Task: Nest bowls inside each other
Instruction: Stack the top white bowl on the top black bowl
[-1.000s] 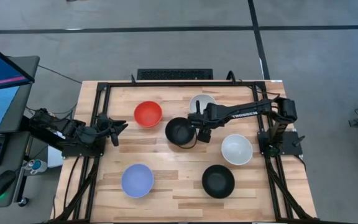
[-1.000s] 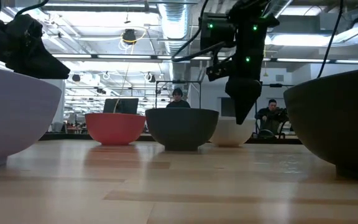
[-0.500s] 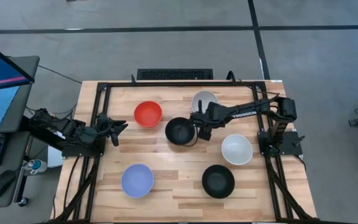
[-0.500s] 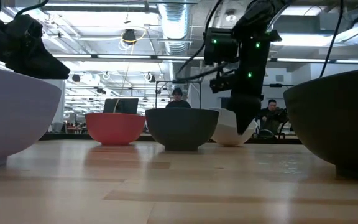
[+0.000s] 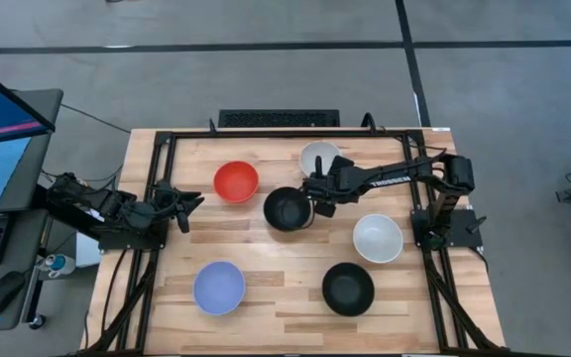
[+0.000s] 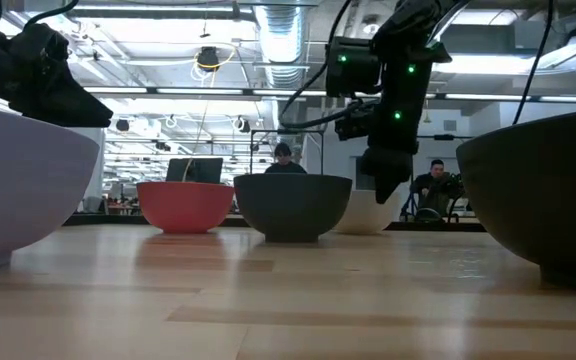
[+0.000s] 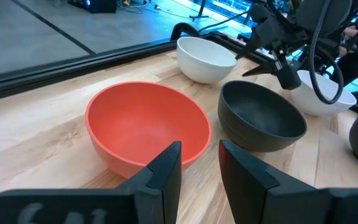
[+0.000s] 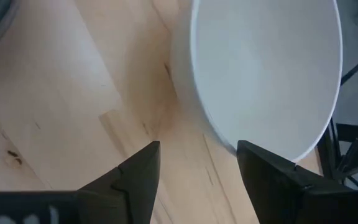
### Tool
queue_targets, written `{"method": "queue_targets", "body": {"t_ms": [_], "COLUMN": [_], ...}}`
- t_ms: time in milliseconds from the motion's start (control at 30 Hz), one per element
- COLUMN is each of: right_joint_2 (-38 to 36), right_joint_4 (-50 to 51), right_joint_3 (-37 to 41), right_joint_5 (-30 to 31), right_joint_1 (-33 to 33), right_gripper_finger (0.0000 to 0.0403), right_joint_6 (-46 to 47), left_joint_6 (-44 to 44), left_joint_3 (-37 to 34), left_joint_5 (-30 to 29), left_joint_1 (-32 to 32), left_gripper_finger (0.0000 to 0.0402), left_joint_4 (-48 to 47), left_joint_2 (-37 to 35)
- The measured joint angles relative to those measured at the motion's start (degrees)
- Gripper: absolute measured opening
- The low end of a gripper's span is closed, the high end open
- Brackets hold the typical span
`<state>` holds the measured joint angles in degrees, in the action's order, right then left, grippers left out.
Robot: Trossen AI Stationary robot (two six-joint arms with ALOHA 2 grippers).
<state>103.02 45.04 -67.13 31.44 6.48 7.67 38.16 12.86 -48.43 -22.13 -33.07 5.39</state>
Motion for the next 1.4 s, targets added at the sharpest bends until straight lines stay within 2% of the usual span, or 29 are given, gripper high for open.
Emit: {"method": "queue_targets", "body": {"t_ms": [300, 467, 567, 633, 767, 900, 1300, 1400], "right_joint_2": [0.0, -0.5, -0.9, -1.6, -1.7, -1.6, -1.6, -1.6], "right_joint_4": [-4.9, -2.5, -0.6, 1.0, 2.2, 4.5, 3.2, 3.1], "right_joint_3": [-0.5, -1.2, -4.3, -5.7, -6.9, -6.8, -6.6, -6.6], "right_joint_5": [0.3, 3.3, 3.1, 0.7, -8.9, -13.7, -13.5, -15.0], "right_joint_1": [-2.0, -0.8, 0.3, 1.3, 3.3, 4.0, 8.9, 10.0], "right_gripper_finger": [0.0237, 0.0237, 0.0237, 0.0237, 0.0237, 0.0237, 0.0237, 0.0237], "right_joint_6": [-17.3, -20.1, -19.5, -18.9, -18.3, -18.3, -21.6, -21.6], "left_joint_6": [0.0, 0.1, 0.6, 0.7, 0.7, 0.7, 1.6, 1.7], "left_joint_3": [0.0, 0.0, 0.0, 0.0, 0.0, 0.0, 0.0, 0.0], "left_joint_5": [0.0, 0.0, 0.0, 0.0, -0.5, -0.7, -1.6, -1.8], "left_joint_1": [0.0, 0.0, 0.0, 0.0, 0.0, 0.0, 0.0, 0.0], "left_gripper_finger": [0.0098, 0.0098, 0.0098, 0.0098, 0.0098, 0.0098, 0.0098, 0.0098], "left_joint_4": [0.0, 0.0, -0.1, -0.2, -0.6, -0.6, -0.9, -0.9], "left_joint_2": [0.0, 0.0, 0.0, 0.0, 0.0, 0.0, 0.0, 0.0]}}
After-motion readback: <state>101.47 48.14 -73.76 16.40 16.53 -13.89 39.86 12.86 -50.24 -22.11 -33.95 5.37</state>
